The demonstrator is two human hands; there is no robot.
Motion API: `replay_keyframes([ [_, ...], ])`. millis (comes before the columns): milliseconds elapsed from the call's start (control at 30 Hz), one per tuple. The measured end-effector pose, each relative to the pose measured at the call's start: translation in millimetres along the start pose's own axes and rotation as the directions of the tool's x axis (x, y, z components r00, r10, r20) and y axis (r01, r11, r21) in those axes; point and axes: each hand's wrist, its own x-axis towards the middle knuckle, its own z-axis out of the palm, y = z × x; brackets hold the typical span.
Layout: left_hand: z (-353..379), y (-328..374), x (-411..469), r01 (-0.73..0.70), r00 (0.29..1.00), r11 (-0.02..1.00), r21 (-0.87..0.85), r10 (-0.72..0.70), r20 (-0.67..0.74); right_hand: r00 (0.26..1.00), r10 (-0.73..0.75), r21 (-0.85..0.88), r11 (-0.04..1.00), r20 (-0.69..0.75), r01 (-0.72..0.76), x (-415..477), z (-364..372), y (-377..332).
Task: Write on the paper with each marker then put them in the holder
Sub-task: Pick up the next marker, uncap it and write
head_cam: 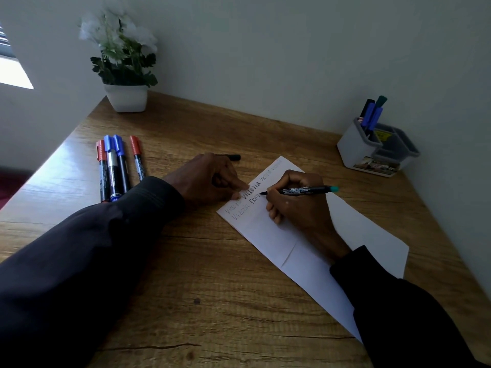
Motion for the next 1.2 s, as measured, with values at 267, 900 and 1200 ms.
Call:
replay_keyframes([
  [267, 0, 2, -2, 0.007, 1.000, 0.999, -0.037, -0.006, 0.010, 1.000, -0.010, 0.034, 0.999, -0.011, 0.011, 0, 1, 2],
  [900, 0, -2, 0, -0.009, 1.000, 1.000, 0.001, 0.009, -0.007, 0.987, 0.133, 0.105, 0.987, -0.087, -0.124, -1, 0, -4],
  [1200, 1, 3, -2, 0.030, 0.999, 0.999, -0.029, -0.030, -0.016, 0.904, 0.427, 0.516, 0.774, 0.002, -0.367, 9, -12, -19],
])
